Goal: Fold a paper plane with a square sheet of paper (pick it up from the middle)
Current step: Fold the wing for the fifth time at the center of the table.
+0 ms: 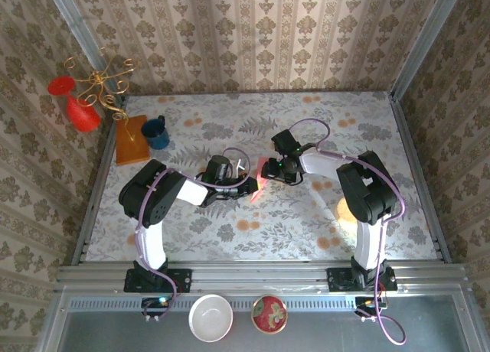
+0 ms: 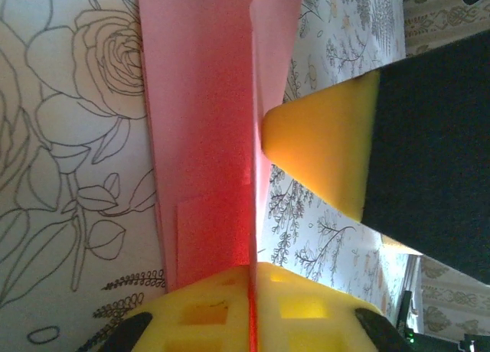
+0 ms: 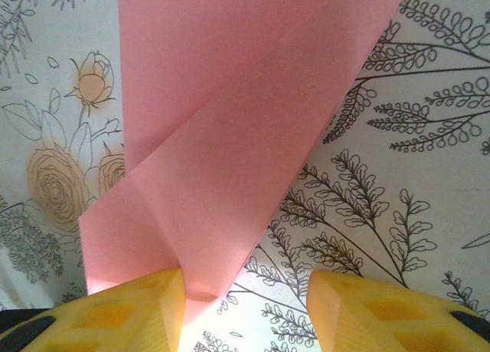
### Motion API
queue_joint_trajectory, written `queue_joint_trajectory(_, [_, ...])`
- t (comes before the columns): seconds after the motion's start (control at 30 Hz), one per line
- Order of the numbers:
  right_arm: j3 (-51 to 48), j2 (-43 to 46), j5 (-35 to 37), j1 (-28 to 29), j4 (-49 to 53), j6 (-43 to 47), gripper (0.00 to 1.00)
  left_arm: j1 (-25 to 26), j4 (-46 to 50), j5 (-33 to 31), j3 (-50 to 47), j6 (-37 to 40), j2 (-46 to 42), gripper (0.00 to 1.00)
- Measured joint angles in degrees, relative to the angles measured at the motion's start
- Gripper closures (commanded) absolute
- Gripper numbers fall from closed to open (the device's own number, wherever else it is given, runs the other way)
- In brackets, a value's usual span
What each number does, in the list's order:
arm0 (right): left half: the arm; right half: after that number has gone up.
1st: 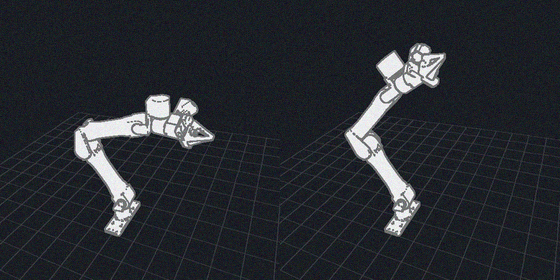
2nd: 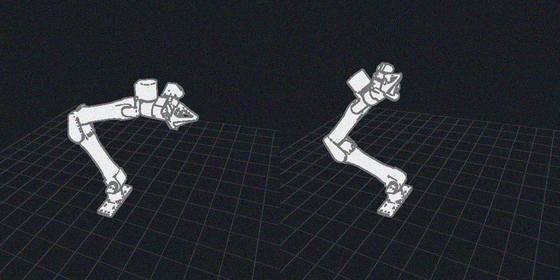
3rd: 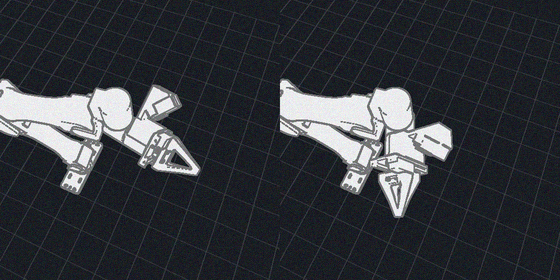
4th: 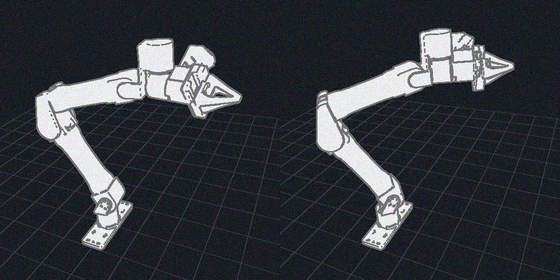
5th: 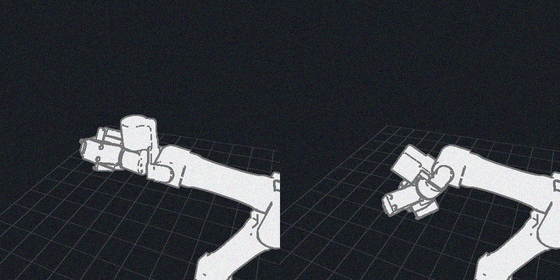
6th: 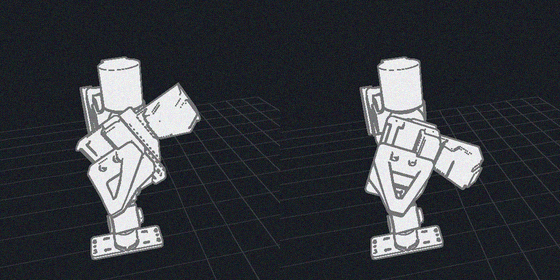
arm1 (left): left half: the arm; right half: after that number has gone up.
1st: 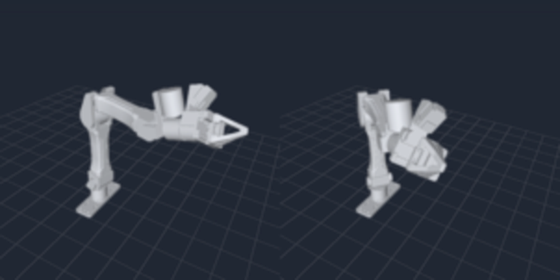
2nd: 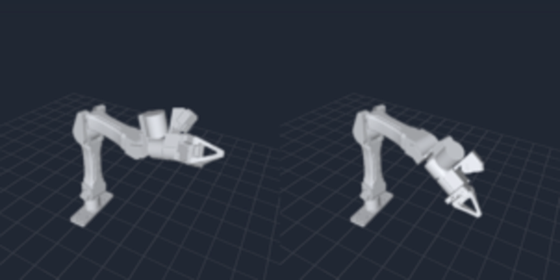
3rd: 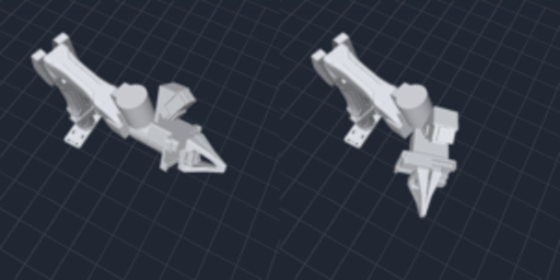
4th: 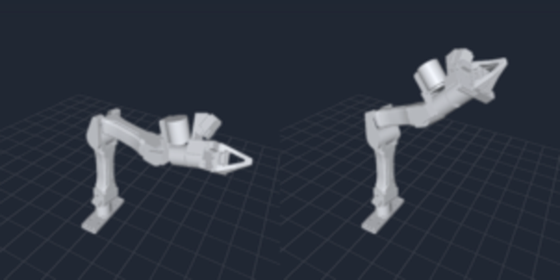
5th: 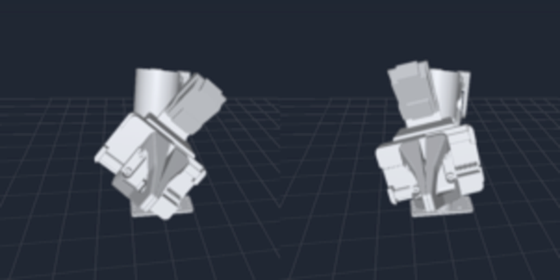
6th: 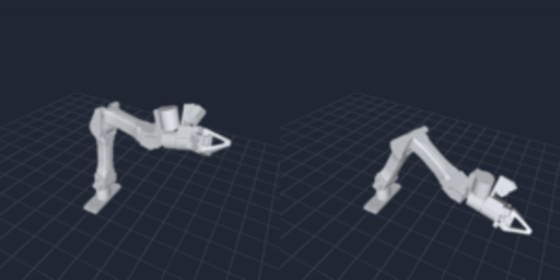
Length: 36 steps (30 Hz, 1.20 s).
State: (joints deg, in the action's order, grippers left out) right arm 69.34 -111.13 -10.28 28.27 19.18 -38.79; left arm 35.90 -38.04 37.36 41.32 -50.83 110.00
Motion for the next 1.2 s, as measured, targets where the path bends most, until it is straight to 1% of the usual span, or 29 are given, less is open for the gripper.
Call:
queue_joint_trajectory(0.2, [0.50, -0.24, 2.03, 0.68, 0.74, 0.07, 0.48, 0.00, -0.15, 0.15, -0.42, -0.07, -0.70, 0.81])
queue_joint_trajectory(0.57, [0.83, -0.37, 2.36, 0.87, 1.05, 0.04, 0.47, 0.02, 3.82, -2.03, -2.36, 1.09, -4.48, 0.75])
queue_joint_trajectory(0.97, [1.40, -0.63, 2.34, 0.87, 1.84, 0.02, 0.47, 1.22, 12.20, -5.35, -1.03, 5.09, -7.10, 0.73])
queue_joint_trajectory(1.2, [1.49, -0.70, 2.29, 0.87, 1.88, -0.04, 0.47, 1.66, 15.67, -6.12, 0.55, 6.78, -7.10, 0.74])
